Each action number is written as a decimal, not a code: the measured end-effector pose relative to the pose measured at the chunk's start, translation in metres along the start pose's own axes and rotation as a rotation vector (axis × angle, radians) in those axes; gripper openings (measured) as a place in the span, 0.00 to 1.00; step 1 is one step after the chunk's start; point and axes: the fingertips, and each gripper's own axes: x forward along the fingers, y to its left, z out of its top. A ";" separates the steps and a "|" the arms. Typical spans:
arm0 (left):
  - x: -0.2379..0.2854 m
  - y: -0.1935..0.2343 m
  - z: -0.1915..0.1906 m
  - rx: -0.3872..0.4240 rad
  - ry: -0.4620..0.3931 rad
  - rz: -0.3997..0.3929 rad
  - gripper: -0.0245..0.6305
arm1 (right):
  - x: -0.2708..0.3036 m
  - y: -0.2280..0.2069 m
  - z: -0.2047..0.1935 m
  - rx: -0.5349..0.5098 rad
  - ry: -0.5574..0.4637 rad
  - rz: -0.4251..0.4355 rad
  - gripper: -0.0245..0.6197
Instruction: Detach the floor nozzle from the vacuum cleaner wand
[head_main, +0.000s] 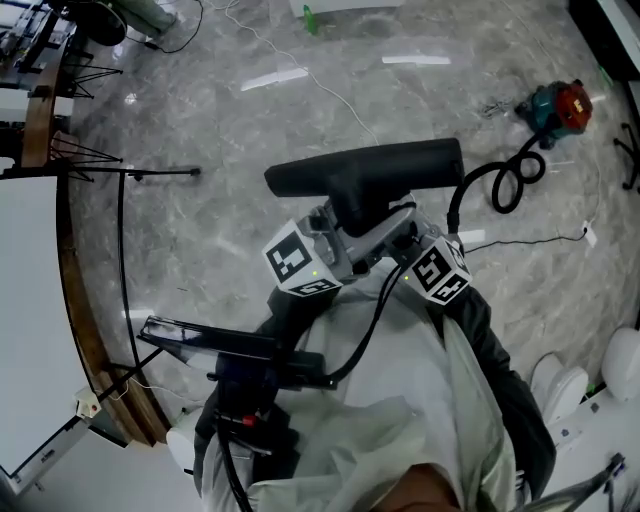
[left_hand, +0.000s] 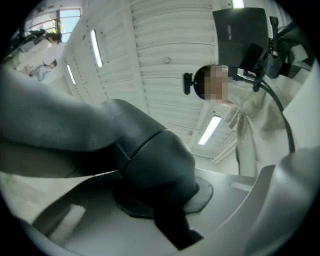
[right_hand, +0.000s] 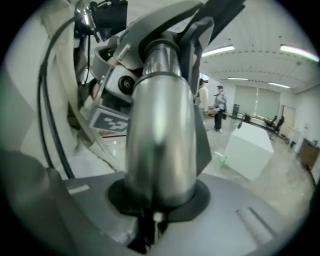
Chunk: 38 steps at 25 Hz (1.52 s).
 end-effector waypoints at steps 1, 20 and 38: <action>0.000 -0.011 -0.002 0.026 0.017 -0.068 0.15 | -0.002 0.006 -0.001 -0.024 0.000 0.054 0.14; -0.011 0.043 -0.008 -0.029 0.031 0.292 0.14 | 0.017 -0.027 -0.006 0.036 0.048 -0.290 0.14; 0.003 -0.016 -0.003 -0.029 0.012 -0.253 0.15 | -0.011 0.034 0.000 -0.026 -0.005 0.504 0.14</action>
